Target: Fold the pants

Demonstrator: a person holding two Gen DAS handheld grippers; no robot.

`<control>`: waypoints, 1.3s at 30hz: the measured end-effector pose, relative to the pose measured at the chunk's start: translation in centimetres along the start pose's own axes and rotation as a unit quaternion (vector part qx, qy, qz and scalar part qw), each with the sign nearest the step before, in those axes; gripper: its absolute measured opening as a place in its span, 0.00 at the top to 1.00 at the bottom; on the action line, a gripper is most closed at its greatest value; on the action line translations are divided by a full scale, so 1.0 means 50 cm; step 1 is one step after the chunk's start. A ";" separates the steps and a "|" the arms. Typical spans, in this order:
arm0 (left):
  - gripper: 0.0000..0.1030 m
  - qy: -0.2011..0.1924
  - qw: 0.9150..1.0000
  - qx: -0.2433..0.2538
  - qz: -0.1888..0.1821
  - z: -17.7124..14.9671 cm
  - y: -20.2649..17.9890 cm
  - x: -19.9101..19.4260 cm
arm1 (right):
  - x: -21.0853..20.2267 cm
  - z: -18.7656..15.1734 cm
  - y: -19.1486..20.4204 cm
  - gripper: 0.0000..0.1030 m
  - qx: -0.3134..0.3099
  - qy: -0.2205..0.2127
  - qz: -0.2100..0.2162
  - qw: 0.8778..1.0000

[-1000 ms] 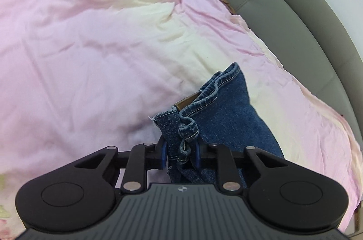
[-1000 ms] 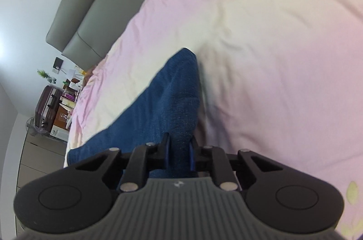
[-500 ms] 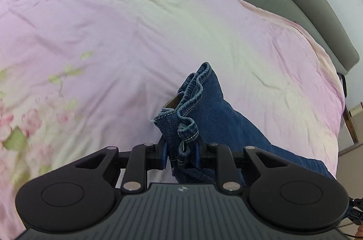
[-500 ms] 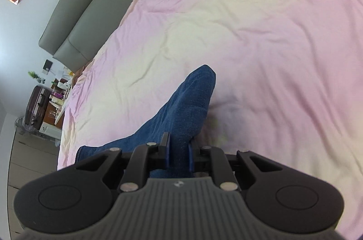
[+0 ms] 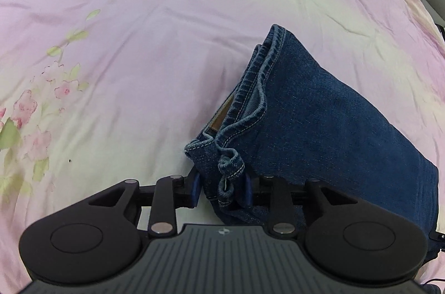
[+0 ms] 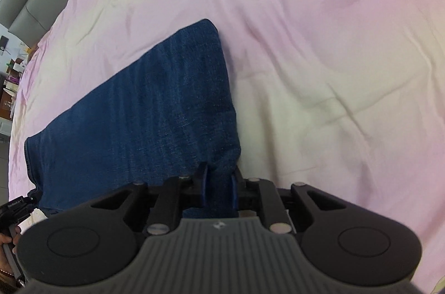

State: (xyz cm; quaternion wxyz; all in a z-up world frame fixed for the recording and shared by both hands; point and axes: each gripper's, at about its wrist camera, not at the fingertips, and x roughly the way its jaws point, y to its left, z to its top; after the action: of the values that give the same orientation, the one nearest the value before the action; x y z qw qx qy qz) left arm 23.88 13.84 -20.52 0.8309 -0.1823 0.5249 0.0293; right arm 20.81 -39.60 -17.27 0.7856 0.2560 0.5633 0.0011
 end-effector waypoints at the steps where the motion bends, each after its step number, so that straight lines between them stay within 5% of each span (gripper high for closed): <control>1: 0.55 0.003 1.000 0.008 0.005 0.003 -0.004 -0.003 | 0.008 0.002 -0.005 0.85 0.007 0.005 0.000 1.000; 5: 0.47 -0.018 0.995 0.077 0.060 0.011 -0.038 -0.064 | -0.005 0.008 -0.001 0.67 -0.033 0.011 -0.026 0.999; 8: 0.49 -0.058 0.979 0.179 0.078 0.004 -0.110 -0.133 | -0.046 0.008 0.015 0.63 -0.086 0.008 -0.040 0.995; 15: 0.54 -0.067 0.910 0.408 -0.019 -0.076 -0.343 -0.183 | -0.102 0.006 0.065 0.60 -0.226 0.006 -0.056 0.973; 18: 0.64 -0.046 0.890 0.448 -0.063 -0.117 -0.422 -0.136 | -0.099 0.007 0.071 0.60 -0.253 0.005 -0.064 0.965; 22: 0.72 -0.018 0.875 0.478 -0.074 -0.173 -0.477 -0.047 | -0.089 0.001 0.066 0.59 -0.250 0.012 -0.054 0.967; 26: 0.74 0.023 0.845 0.533 -0.047 -0.228 -0.483 0.029 | -0.072 -0.008 0.056 0.58 -0.257 0.024 -0.062 0.964; 30: 0.74 0.018 0.832 0.554 -0.024 -0.259 -0.479 0.059 | -0.062 -0.009 0.038 0.55 -0.252 0.029 -0.060 0.965; 35: 0.77 -0.007 0.791 0.610 0.035 -0.308 -0.516 0.049 | -0.055 0.011 0.035 0.55 -0.255 0.026 -0.044 0.966; 39: 0.77 -0.025 0.819 0.573 0.003 -0.260 -0.523 0.022 | -0.054 0.057 0.051 0.53 -0.262 0.007 -0.040 0.964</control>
State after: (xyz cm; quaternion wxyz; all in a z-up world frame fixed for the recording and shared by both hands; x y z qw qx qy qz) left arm 19.46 -15.04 -19.35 0.7980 0.3288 0.4268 -0.2702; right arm 23.10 -39.31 -13.17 0.8207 0.0183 0.5586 0.1188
